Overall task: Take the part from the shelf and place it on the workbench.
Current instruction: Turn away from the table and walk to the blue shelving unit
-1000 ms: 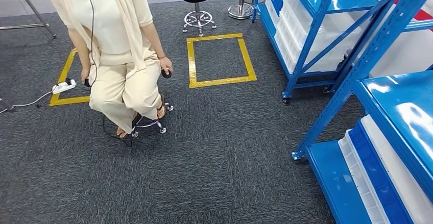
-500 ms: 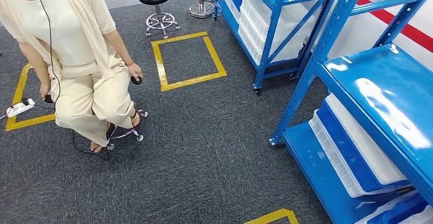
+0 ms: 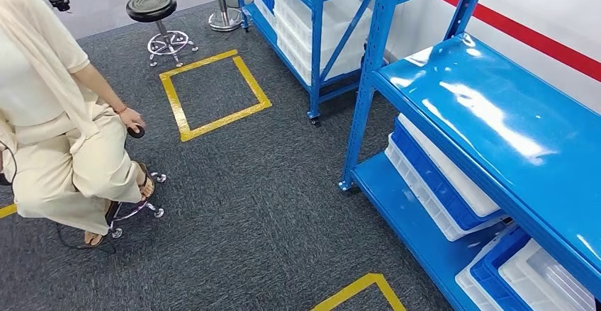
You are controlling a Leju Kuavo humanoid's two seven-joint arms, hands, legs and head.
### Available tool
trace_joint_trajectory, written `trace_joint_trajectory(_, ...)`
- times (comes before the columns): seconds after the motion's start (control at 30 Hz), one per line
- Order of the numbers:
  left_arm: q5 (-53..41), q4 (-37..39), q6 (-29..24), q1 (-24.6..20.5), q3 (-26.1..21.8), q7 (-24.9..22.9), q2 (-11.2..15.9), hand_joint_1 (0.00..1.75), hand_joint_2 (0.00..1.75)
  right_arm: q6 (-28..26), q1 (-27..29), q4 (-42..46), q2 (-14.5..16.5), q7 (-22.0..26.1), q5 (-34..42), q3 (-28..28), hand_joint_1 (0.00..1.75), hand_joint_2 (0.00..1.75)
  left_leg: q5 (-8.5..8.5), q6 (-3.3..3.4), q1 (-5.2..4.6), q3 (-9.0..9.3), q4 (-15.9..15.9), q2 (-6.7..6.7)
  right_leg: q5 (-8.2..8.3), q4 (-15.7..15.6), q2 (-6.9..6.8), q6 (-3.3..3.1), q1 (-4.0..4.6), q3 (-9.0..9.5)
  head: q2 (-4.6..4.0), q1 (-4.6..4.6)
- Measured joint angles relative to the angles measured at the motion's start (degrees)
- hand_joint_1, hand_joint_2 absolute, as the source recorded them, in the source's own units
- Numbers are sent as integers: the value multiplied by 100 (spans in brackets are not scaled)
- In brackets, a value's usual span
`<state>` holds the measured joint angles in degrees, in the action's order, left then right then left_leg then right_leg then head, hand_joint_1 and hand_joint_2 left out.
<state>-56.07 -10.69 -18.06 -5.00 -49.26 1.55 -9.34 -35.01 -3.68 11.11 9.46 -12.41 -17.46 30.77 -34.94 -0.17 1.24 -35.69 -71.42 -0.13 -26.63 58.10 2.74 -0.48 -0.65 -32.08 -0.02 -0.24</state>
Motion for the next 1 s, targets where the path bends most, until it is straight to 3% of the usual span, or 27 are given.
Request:
trace_joint_trajectory(0.07,1,0,-1,0,11,0,5,0,0,-1,0,0,4,0,0,8,0,0,416,88,-13,314,734,-214,5,1,140,2,17,12,1,1)
trace_joint_trajectory(0.1,-1,0,-2,0,16,1,8,0,0,-1,-6,1,10,0,0,12,0,0,546,125,-22,452,1055,-335,9,4,200,9,26,10,0,3)
trace_joint_trajectory(0.17,-4,0,-2,-2,20,0,14,0,0,0,-12,-1,26,0,0,17,0,0,599,167,-54,567,1324,-454,32,3,303,48,21,-24,0,2)
trace_joint_trajectory(0.23,-4,0,-2,-7,27,0,13,0,0,-1,-7,-1,36,0,0,22,0,0,651,206,-68,587,1401,-324,61,3,359,104,10,-91,-1,-2)
trace_joint_trajectory(0.3,-2,0,-2,-5,32,1,13,0,0,-2,-7,0,34,0,0,27,0,0,730,262,-55,614,1517,-180,-56,228,150,109,22,-251,-1,9)
trace_joint_trajectory(0.37,-2,0,-2,7,34,1,13,0,0,-1,-17,1,27,0,0,28,0,0,764,286,-54,618,1567,-18,-361,865,-120,76,12,-575,-1,23)
trace_joint_trajectory(0.4,-2,0,-1,11,34,1,14,0,0,-1,-20,1,25,0,0,28,0,0,766,289,-58,611,1567,69,-503,1239,-167,81,-5,-756,-1,32)
trace_joint_trajectory(0.43,-2,0,-1,14,34,1,13,0,0,-1,-16,0,22,0,0,29,0,0,765,287,-59,605,1565,152,-575,1491,-190,110,-26,-868,-1,33)
trace_joint_trajectory(0.47,-13,0,-2,14,35,-2,12,0,0,-1,-9,-1,16,3,0,30,0,0,761,282,-56,603,1561,233,-562,1544,-213,165,-49,-871,-1,34)
trace_joint_trajectory(0.57,-134,0,-35,12,53,-40,1,0,0,-3,3,0,-6,39,-2,32,0,0,739,245,-34,609,1539,397,-266,853,-333,343,-114,-456,0,36)
trace_joint_trajectory(0.6,-164,0,-45,12,59,-52,-3,0,0,-4,2,0,-9,48,-2,33,0,0,735,237,-30,610,1534,415,-217,708,-360,365,-122,-376,1,35)
trace_joint_trajectory(0.7,-173,0,-49,12,62,-55,-4,0,0,-5,2,0,-9,51,-2,33,0,0,733,233,-29,611,1531,419,-204,665,-373,370,-123,-352,1,34)
trace_joint_trajectory(0.73,-198,0,-59,11,74,-66,-4,0,0,-7,-3,0,-9,61,-3,33,0,0,724,220,-29,611,1518,435,-170,525,-442,384,-129,-270,1,37)
trace_joint_trajectory(0.77,-241,-1,-78,7,104,-85,-2,0,0,-8,-18,1,-7,77,-4,33,0,0,694,183,-41,606,1487,471,-139,359,-533,368,-122,-179,0,43)
trace_joint_trajectory(0.8,-296,-2,-102,-15,149,-112,-3,0,0,-11,-32,1,-3,95,-5,34,0,0,661,125,-41,621,1462,548,-106,202,-561,311,-114,-100,-1,38)
trace_joint_trajectory(0.83,-351,-3,-130,-40,204,-139,-7,0,0,-14,-48,1,-1,112,-6,36,0,0,514,49,-28,584,1301,482,-65,58,-549,226,-110,-28,-1,28)
trace_joint_trajectory(0.9,-402,-2,-160,-74,293,-167,-15,0,0,-17,-62,1,8,122,-4,39,0,0,23,-49,9,242,444,242,-24,28,-281,47,-73,-45,-1,3)
trace_joint_trajectory(0.93,-405,-1,-166,-70,314,-170,-17,0,0,-17,-62,1,9,122,-3,39,0,0,-178,-56,20,43,11,66,-4,27,-170,11,-55,-49,-1,-1)
trace_joint_trajectory(0.97,-406,0,-167,-64,324,-172,-17,0,0,-17,-58,1,11,122,-2,39,0,0,-201,-33,18,-71,-201,27,3,29,-72,1,-32,-56,-1,0)
trace_joint_trajectory(1.0,-406,0,-167,-64,325,-173,-17,0,0,-17,-54,1,9,122,-2,39,0,0,-34,1,14,-7,-26,0,8,29,5,-2,-19,-52,-1,-1)
